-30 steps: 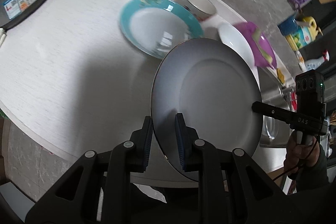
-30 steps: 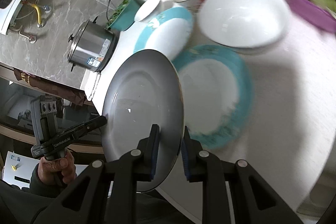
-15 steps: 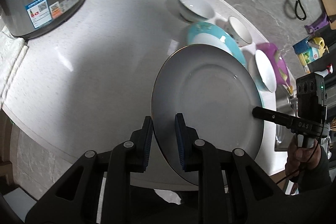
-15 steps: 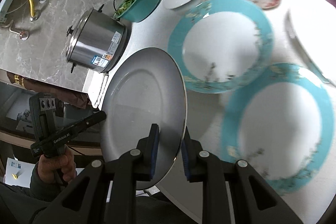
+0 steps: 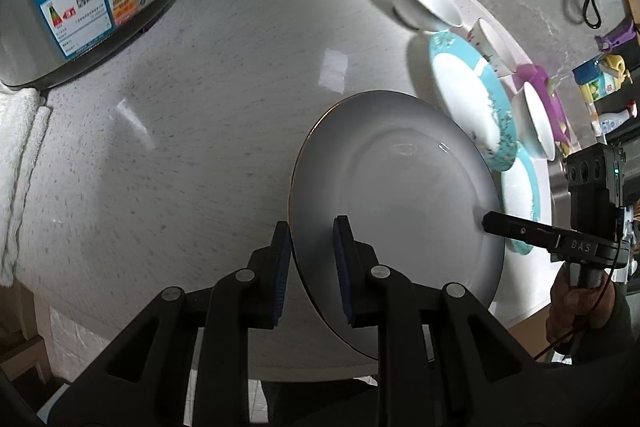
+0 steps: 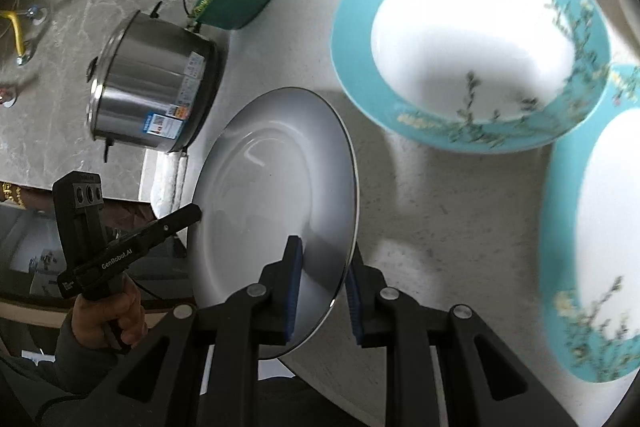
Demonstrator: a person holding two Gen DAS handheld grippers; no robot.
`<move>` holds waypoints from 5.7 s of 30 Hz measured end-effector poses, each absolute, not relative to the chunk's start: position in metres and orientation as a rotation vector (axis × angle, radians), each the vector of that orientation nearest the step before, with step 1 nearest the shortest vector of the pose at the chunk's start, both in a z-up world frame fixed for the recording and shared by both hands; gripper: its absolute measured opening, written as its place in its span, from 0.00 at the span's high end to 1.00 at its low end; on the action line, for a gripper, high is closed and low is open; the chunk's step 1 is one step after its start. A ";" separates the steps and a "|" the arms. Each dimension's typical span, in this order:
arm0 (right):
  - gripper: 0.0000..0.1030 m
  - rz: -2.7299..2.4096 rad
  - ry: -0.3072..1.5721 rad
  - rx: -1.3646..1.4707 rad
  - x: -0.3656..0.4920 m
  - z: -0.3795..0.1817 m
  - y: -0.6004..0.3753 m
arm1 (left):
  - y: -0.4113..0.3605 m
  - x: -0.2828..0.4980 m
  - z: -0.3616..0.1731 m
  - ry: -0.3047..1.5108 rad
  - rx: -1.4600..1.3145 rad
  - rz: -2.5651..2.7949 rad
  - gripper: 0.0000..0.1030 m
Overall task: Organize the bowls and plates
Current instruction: 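Carry the grey plate with both tools toward the rice cooker, then lower the grey plate onto the counter and open both tools, then move both tools to the rim of the flat teal-rimmed floral plate, then close the left tool on the teal plate rim while the right tool grips it too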
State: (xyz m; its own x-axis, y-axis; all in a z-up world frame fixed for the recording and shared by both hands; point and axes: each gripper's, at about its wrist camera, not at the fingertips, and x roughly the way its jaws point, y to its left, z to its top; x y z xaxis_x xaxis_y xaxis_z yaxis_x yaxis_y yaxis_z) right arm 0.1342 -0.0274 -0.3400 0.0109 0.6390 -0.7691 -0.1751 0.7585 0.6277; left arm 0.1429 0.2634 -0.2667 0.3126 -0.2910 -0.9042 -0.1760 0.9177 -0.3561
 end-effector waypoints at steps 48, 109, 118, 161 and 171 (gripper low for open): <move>0.53 0.406 1.167 -0.054 0.122 -0.347 0.018 | 0.247 0.166 -0.306 1.225 -0.339 -0.123 0.79; 0.37 0.789 1.308 0.622 0.173 -0.370 -0.325 | -0.101 0.239 -0.327 1.264 -0.317 -0.122 0.27; 0.45 0.836 1.332 0.614 0.174 -0.375 -0.319 | -0.105 0.244 -0.324 1.266 -0.317 -0.142 0.27; 0.89 0.642 1.392 0.527 0.157 -0.366 -0.314 | -0.095 0.241 -0.320 1.304 -0.305 -0.140 0.84; 0.89 0.610 1.395 0.546 0.148 -0.358 -0.318 | -0.096 0.233 -0.309 1.310 -0.313 -0.160 0.84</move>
